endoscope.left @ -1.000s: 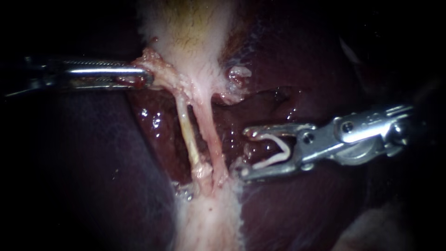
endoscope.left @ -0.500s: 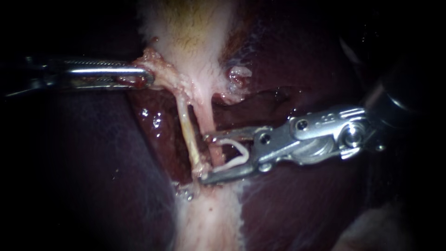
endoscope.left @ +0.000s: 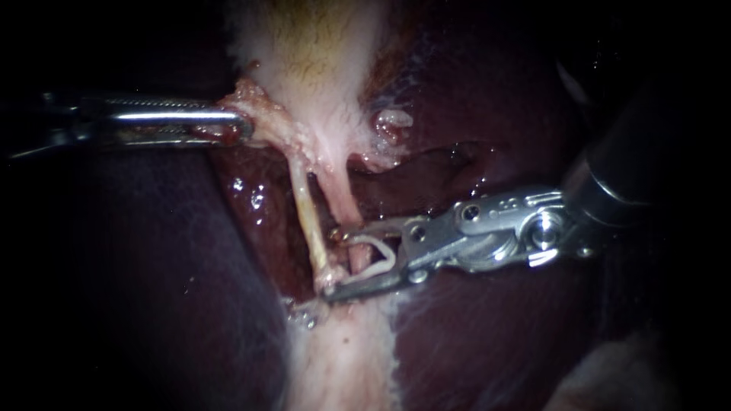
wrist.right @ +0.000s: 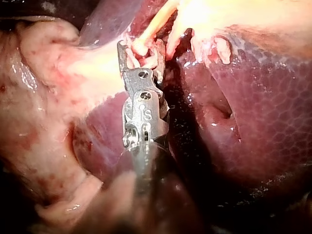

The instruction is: Clipping first clip left tube

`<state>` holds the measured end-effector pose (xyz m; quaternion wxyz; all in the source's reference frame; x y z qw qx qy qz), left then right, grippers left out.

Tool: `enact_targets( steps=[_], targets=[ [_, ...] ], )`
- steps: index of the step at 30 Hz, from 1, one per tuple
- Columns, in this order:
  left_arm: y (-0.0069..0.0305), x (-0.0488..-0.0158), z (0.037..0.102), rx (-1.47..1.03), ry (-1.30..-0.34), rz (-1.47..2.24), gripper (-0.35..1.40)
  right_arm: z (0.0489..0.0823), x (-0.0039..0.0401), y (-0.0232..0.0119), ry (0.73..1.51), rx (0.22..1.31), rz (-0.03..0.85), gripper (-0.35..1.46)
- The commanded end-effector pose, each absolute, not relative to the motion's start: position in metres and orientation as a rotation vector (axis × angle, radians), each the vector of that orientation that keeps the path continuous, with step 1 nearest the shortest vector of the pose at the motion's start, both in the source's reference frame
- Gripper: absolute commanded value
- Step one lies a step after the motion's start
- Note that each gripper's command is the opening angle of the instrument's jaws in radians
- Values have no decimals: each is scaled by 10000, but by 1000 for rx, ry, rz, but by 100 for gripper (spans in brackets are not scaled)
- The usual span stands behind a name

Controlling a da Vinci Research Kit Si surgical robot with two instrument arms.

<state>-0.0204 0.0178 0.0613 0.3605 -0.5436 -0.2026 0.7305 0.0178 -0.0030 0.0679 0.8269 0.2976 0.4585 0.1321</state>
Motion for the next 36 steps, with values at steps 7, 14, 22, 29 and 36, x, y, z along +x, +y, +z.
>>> enact_targets(
  steps=[7, 14, 22, 29, 36],
  targets=[
    [177, -204, 611, -1402, -524, 1883, -35, 694, 179, -20, 973, 630, 282, 50],
    [177, -204, 611, -1402, -524, 1883, -35, 700, 190, -15, 1017, 651, 274, 50],
    [177, -206, 611, -1402, -524, 1883, -35, 700, 208, -21, 1069, 704, 241, 50],
    [177, -206, 611, -1402, -523, 1883, -35, 702, 227, -33, 1084, 707, 213, 50],
    [177, -206, 611, -1402, -523, 1883, -35, 702, 232, -37, 1090, 708, 210, 50]
  ],
)
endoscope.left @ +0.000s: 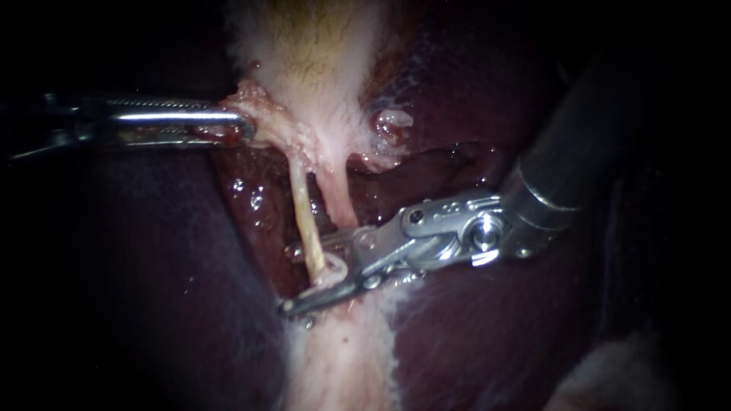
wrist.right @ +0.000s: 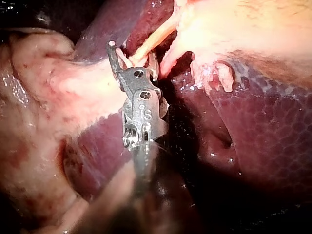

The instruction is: Clipping first clip left tube

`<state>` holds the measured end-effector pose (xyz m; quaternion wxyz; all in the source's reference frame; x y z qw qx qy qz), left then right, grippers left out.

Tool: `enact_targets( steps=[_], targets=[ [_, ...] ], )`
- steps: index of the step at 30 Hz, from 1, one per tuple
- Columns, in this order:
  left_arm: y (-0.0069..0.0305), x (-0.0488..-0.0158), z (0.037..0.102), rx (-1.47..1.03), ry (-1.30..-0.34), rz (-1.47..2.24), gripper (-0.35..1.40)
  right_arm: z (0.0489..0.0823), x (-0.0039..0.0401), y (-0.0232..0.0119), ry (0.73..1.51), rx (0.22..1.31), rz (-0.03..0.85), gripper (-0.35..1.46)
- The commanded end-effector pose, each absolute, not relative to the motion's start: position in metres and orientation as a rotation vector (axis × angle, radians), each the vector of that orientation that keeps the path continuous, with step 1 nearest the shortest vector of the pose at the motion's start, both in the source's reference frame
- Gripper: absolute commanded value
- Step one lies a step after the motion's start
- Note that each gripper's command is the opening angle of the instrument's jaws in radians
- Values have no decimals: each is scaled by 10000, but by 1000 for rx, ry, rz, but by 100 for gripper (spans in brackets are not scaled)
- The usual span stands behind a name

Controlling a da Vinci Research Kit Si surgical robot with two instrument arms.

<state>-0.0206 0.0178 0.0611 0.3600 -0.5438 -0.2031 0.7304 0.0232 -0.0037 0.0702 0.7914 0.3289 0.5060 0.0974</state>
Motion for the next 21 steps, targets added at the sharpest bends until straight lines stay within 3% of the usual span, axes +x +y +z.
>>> enact_targets(
  steps=[1, 12, 21],
  targets=[
    [177, -206, 611, -1402, -523, 1883, -35, 702, 232, -38, 1090, 708, 209, 50],
    [178, -204, 613, -1403, -525, 1883, -35, 683, 230, -54, 1125, 729, 195, 50],
    [179, -203, 614, -1403, -526, 1883, -35, 641, 239, -87, 1181, 841, 64, 48]
  ],
)
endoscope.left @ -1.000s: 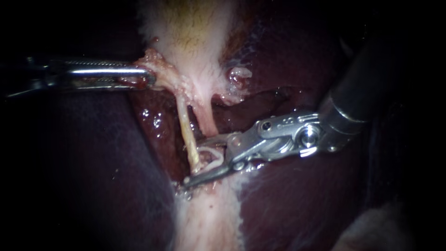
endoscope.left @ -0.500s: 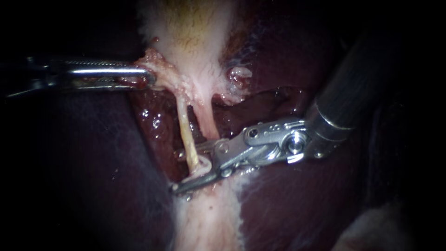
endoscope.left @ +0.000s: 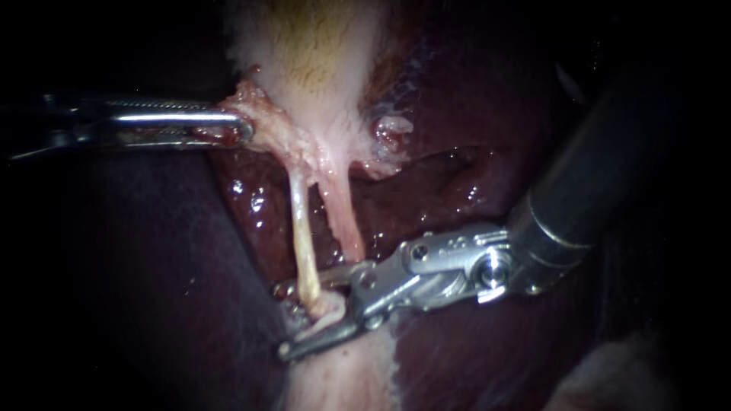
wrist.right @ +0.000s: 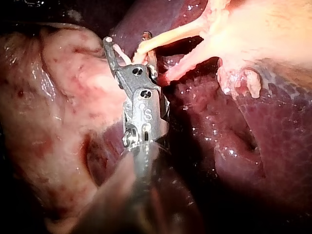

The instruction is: Clipping first clip left tube

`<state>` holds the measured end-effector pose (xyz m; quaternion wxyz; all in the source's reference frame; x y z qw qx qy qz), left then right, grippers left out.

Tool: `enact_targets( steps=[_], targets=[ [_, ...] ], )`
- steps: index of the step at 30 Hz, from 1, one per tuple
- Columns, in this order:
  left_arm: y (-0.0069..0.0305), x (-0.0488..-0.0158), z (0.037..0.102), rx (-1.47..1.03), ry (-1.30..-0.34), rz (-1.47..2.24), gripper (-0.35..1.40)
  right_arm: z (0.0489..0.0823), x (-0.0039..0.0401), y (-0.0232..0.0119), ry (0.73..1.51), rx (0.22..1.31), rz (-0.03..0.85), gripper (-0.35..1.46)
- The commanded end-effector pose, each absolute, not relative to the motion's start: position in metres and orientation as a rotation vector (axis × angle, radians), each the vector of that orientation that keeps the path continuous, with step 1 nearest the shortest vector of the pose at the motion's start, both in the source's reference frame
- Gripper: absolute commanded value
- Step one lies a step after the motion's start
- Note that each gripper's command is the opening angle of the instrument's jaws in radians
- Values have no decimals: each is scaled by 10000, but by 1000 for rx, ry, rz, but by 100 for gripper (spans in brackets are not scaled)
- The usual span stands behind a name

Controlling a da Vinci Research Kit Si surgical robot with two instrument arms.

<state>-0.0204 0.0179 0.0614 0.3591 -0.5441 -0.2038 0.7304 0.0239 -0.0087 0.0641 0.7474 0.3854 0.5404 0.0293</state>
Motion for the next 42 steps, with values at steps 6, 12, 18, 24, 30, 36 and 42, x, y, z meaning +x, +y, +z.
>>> enact_targets(
  steps=[6, 12, 18, 24, 30, 36, 42],
  targets=[
    [180, -203, 615, -1404, -527, 1884, -35, 630, 246, -95, 1196, 848, 32, 47],
    [180, -203, 615, -1404, -527, 1884, -35, 634, 244, -92, 1194, 850, 37, 44],
    [180, -202, 615, -1404, -527, 1884, -35, 636, 242, -86, 1189, 843, 69, 35],
    [180, -202, 615, -1404, -527, 1884, -35, 639, 240, -81, 1192, 833, 80, 20],
    [180, -202, 615, -1404, -527, 1884, -35, 640, 237, -79, 1180, 843, 93, -6],
    [180, -203, 615, -1403, -527, 1883, -35, 638, 231, -70, 1162, 868, 123, -35],
    [180, -202, 615, -1404, -528, 1884, -35, 637, 225, -63, 1084, 886, 148, -35]
  ],
)
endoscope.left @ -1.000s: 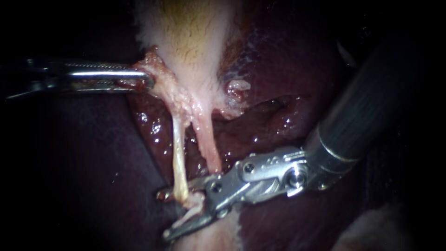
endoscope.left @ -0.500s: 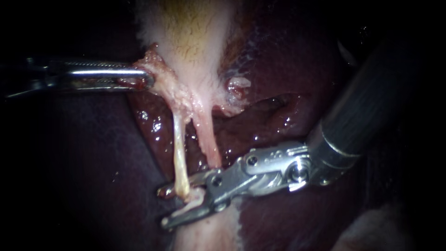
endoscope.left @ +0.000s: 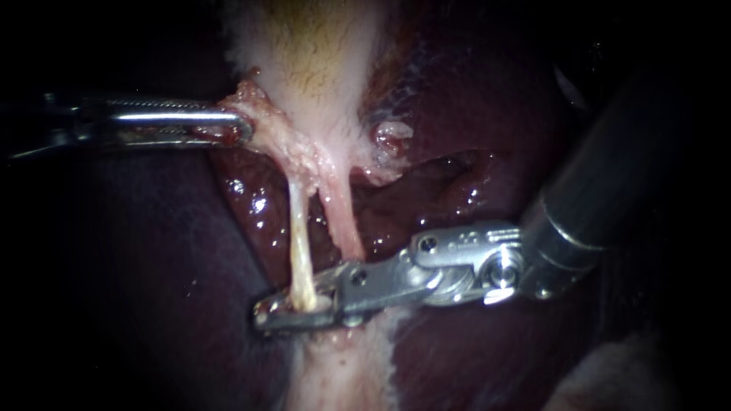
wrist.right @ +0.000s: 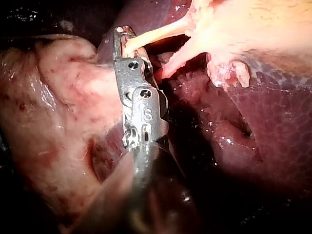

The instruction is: Clipping first clip left tube

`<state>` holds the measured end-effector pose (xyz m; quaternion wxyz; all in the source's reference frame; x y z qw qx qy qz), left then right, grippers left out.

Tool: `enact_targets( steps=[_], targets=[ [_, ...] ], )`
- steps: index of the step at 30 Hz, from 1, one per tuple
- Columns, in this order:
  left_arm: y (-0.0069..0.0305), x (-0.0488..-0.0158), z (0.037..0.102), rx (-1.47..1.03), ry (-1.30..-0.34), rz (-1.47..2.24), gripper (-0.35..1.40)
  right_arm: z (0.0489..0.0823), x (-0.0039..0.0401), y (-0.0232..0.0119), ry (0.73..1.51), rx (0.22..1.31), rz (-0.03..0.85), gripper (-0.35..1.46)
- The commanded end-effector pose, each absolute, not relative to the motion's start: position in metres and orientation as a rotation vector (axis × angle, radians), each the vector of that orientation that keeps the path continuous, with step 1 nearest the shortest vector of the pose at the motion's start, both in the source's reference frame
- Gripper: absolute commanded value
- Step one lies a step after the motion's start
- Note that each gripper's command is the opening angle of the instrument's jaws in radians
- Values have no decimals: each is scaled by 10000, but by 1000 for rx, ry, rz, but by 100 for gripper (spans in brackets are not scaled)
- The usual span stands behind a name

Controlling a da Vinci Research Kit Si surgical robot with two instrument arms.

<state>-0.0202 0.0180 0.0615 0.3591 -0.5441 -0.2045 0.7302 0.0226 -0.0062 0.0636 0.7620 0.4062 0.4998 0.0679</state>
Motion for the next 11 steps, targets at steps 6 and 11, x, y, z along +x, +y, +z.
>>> enact_targets(
  steps=[6, 11],
  targets=[
    [180, -202, 615, -1404, -528, 1884, -35, 637, 225, -63, 1077, 896, 163, -35],
    [180, -202, 615, -1404, -528, 1884, -35, 637, 225, -63, 1072, 902, 173, -35]
  ],
)
